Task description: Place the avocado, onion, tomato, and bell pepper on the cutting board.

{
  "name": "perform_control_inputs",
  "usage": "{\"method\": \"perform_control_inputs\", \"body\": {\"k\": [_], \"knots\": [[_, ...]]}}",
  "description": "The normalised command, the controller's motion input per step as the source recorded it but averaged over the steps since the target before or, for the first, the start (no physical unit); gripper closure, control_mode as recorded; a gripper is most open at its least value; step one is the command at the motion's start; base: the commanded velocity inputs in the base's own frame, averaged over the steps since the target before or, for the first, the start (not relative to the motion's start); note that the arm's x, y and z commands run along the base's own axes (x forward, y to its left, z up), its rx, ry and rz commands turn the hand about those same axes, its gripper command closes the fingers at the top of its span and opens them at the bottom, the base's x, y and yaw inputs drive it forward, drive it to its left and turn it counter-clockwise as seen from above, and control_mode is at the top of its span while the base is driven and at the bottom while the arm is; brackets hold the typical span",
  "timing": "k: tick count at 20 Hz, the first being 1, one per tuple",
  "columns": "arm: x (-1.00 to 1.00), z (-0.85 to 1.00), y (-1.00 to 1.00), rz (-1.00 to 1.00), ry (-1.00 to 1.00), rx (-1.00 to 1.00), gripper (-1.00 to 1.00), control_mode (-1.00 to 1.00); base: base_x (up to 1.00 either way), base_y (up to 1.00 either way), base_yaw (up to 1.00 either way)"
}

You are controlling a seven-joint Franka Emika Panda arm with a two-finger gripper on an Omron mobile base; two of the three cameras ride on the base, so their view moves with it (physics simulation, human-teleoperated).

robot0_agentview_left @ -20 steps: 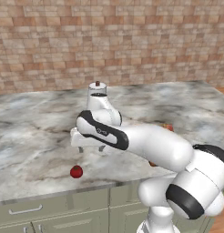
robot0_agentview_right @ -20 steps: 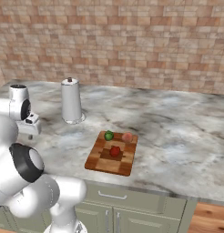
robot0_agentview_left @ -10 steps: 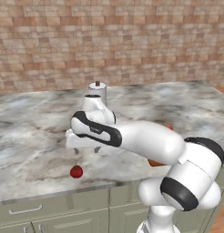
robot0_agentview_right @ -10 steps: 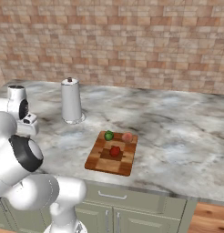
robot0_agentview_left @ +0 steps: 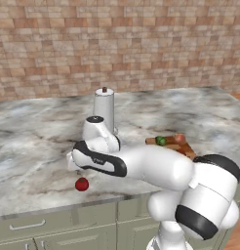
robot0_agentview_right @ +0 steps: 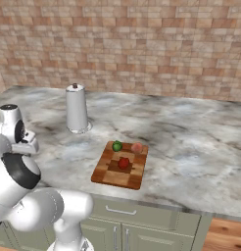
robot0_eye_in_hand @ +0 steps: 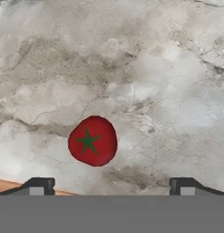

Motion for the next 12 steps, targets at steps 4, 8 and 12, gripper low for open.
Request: {"method": "perform_control_inputs", "body": {"k": [4, 8, 12], "knots": [[-0.01, -0.01, 0.18, 0.0, -0.07, 0.0, -1.0, -1.0, 0.0, 0.0, 0.0], [0.0, 0.0, 0.16, 0.0, 0.0, 0.0, -1.0, -1.0, 0.0, 0.0, 0.0], [0.01, 0.0, 0.14, 0.0, 0.0, 0.0, -1.0, -1.0, 0.0, 0.0, 0.0]]}}
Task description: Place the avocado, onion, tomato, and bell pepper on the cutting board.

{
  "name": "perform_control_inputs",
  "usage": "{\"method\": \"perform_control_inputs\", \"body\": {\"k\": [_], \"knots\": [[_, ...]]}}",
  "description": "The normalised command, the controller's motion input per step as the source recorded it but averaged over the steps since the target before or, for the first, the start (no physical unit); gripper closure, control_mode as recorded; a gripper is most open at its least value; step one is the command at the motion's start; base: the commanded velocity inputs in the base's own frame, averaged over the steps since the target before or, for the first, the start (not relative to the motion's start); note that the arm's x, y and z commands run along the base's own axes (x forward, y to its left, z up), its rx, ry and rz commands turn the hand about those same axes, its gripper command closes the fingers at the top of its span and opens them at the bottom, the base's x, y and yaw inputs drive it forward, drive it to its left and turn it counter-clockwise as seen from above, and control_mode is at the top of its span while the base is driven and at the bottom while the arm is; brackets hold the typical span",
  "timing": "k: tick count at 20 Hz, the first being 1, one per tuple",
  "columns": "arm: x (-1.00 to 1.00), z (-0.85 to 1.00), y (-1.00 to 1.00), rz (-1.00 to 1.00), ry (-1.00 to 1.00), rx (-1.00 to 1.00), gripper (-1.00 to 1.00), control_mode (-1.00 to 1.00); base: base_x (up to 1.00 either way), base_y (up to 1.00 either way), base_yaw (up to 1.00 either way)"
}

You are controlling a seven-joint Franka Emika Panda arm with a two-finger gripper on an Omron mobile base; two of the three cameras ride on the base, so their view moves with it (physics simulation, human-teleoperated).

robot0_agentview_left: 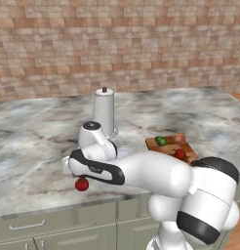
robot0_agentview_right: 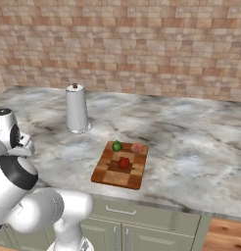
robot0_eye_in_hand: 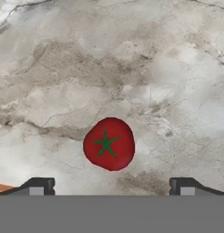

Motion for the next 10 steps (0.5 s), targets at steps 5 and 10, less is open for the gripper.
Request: {"method": "perform_control_inputs", "body": {"k": [5, 10], "knots": [[0.0, -0.05, 0.01, 0.0, 0.0, 0.0, -1.0, -1.0, 0.0, 0.0, 0.0], [0.16, -0.16, 0.0, 0.0, 0.0, 0.0, -1.0, -1.0, 0.0, 0.0, 0.0]]}}
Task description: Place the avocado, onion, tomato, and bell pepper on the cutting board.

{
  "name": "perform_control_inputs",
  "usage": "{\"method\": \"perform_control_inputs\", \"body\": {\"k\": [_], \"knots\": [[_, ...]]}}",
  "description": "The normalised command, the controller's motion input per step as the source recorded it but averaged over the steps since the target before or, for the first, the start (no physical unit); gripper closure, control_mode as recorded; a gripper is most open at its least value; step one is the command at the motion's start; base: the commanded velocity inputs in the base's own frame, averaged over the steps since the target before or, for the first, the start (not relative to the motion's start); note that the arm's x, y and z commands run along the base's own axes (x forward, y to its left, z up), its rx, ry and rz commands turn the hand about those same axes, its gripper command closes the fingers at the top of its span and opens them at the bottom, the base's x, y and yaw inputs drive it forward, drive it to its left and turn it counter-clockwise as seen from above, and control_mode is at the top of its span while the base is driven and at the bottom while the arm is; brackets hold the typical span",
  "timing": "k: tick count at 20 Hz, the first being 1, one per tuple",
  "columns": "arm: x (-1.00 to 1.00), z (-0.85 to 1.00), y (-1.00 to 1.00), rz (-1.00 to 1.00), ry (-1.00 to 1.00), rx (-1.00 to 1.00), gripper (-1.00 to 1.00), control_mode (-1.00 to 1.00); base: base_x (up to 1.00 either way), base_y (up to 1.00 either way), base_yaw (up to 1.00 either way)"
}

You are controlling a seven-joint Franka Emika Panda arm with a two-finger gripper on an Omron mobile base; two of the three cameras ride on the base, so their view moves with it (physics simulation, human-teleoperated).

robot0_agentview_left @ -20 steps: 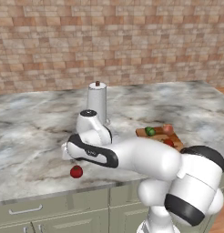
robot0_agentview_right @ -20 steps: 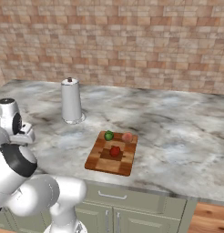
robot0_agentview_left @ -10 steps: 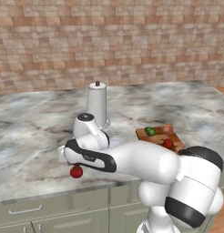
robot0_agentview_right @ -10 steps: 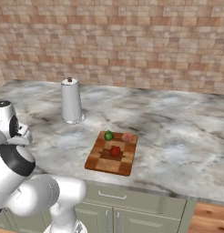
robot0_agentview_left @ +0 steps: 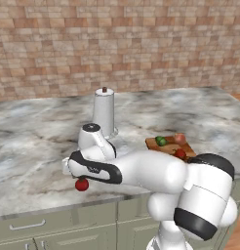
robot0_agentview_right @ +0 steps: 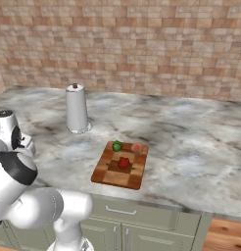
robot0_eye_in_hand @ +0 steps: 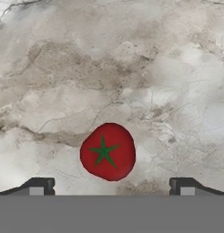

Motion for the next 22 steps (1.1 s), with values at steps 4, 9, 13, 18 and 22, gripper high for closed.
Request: {"method": "perform_control_inputs", "body": {"k": [4, 9, 13, 18, 22], "knots": [[0.21, -0.31, 0.0, 0.0, 0.0, 0.0, -1.0, -1.0, 0.0, 0.0, 0.0], [0.09, -0.19, 0.0, 0.0, 0.0, 0.0, -1.0, -1.0, 0.0, 0.0, 0.0], [-0.04, -0.06, 0.07, 0.0, 0.0, 0.0, -1.0, -1.0, 0.0, 0.0, 0.0], [-0.19, 0.0, 0.03, 0.0, 0.0, 0.0, -1.0, -1.0, 0.0, 0.0, 0.0], [-0.1, -0.02, 0.0, 0.0, 0.0, 0.0, -1.0, -1.0, 0.0, 0.0, 0.0]]}}
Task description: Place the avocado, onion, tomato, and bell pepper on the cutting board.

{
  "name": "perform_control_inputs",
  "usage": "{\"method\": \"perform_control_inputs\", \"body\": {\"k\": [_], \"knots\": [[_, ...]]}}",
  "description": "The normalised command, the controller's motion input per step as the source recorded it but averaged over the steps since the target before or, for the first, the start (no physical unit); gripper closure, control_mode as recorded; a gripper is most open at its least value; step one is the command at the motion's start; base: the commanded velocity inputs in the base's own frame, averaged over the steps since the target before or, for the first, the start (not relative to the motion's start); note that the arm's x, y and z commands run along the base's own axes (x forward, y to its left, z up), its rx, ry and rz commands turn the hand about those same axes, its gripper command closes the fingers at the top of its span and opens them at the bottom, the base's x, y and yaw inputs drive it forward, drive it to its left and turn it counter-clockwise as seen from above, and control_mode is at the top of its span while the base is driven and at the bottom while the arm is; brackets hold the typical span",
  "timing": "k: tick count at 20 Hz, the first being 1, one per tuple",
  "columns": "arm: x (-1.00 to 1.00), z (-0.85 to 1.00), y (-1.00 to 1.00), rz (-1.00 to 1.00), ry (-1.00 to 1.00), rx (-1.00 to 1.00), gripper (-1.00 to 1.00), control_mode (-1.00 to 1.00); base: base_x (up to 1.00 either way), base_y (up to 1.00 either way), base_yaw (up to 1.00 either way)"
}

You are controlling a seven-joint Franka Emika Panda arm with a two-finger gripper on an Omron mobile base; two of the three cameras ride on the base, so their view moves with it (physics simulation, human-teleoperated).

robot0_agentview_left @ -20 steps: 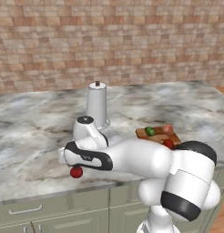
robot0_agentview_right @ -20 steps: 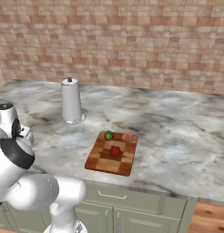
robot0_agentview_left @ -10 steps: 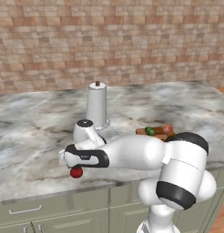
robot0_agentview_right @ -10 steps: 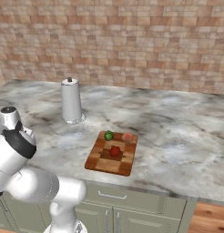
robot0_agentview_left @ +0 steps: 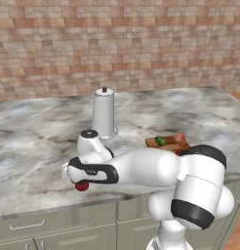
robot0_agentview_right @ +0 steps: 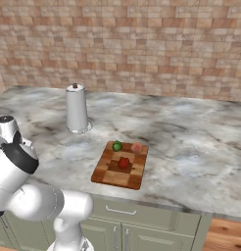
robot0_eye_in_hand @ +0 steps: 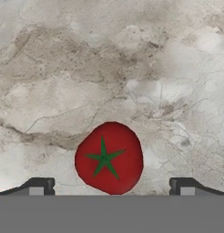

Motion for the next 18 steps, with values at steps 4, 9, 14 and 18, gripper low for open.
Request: {"method": "perform_control_inputs", "body": {"k": [4, 9, 14, 18], "knots": [[0.0, -0.11, 0.0, 0.0, 0.0, 0.0, -1.0, -1.0, 0.0, 0.0, 0.0], [0.02, -0.02, 0.0, 0.0, 0.0, 0.0, -1.0, -1.0, 0.0, 0.0, 0.0], [0.04, -0.02, 0.0, 0.0, 0.0, 0.0, -1.0, -1.0, 0.0, 0.0, 0.0], [0.13, -0.13, 0.0, 0.0, 0.0, 0.0, -1.0, -1.0, 0.0, 0.0, 0.0]]}}
